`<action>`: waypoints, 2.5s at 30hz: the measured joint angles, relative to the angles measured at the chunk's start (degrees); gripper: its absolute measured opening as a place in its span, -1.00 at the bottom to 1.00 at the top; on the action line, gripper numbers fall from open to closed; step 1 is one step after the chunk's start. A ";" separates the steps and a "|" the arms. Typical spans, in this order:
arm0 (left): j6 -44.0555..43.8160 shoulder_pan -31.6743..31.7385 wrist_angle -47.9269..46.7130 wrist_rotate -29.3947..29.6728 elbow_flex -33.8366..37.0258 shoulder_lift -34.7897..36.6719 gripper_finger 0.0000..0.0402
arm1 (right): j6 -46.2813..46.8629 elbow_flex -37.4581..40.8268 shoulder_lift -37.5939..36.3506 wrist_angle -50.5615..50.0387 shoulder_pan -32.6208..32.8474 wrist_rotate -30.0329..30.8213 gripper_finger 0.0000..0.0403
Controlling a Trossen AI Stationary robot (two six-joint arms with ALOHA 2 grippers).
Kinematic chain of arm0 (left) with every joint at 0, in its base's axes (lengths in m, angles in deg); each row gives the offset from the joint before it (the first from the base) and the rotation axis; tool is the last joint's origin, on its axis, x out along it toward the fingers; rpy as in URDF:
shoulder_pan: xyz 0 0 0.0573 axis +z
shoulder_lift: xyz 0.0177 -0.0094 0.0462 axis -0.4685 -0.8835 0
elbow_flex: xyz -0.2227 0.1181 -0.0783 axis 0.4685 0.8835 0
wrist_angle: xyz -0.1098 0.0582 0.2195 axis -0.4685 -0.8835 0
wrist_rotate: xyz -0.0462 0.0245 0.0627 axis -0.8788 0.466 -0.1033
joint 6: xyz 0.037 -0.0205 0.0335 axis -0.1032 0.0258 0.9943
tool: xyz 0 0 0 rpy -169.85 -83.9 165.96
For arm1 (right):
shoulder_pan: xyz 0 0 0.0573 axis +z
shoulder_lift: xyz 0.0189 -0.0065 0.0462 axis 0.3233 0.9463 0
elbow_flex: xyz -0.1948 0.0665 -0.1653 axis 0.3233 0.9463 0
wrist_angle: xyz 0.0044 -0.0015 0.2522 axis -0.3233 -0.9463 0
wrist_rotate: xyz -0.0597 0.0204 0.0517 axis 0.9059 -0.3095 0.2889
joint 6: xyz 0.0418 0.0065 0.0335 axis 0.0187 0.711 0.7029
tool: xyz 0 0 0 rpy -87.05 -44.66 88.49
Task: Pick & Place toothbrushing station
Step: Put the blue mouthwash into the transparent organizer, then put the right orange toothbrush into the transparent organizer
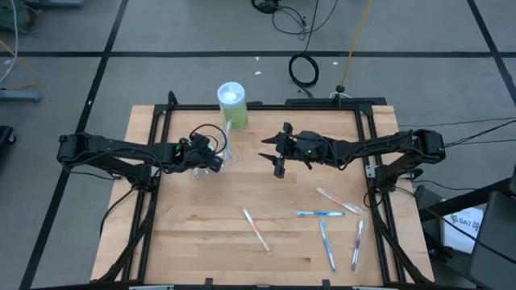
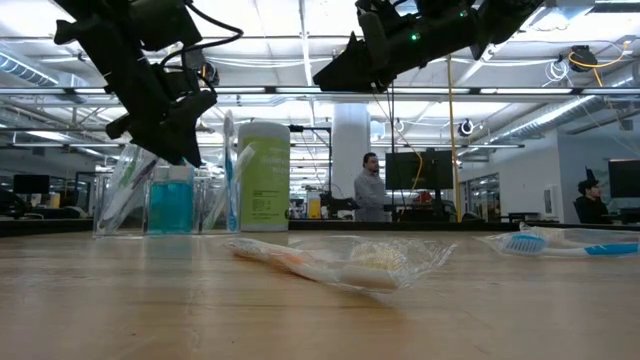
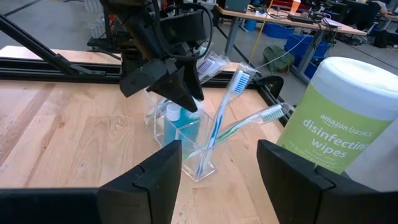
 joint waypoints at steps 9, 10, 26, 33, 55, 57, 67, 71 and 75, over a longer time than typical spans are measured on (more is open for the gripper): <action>0.23 1.72 -0.04 -0.80 0.00 0.01 -0.23 | 0.00 0.00 0.00 0.00 0.00 0.00 0.00; 0.28 1.86 -0.03 -1.18 0.00 0.01 -0.25 | 0.00 0.00 0.00 0.00 0.00 0.00 0.00; 4.08 2.26 -0.16 -3.76 0.00 1.13 -0.41 | 0.00 0.00 0.00 0.00 0.02 -0.01 0.00; 9.51 2.26 0.00 -3.68 -2.04 4.02 -0.41 | 0.00 0.00 0.00 0.00 0.02 0.00 0.00; 34.68 -0.40 16.47 -3.82 -3.19 4.91 -0.41 | 2.29 0.00 0.02 -4.98 0.04 -0.02 0.00; 37.20 -0.76 18.56 -5.26 -3.21 4.91 -0.41 | 3.52 0.00 0.02 -6.34 0.04 -0.04 0.00; 39.47 -1.04 21.03 -9.62 -3.21 4.89 -0.41 | 11.41 0.00 0.02 -19.48 1.68 -0.04 0.00; 39.48 -1.00 21.03 -9.62 -3.21 4.89 -0.41 | 15.22 -0.02 0.02 -27.68 3.31 -0.04 0.00; 40.77 -1.00 21.15 -9.62 -3.21 4.89 -0.41 | 21.13 -0.02 0.02 -37.54 4.59 -0.06 0.00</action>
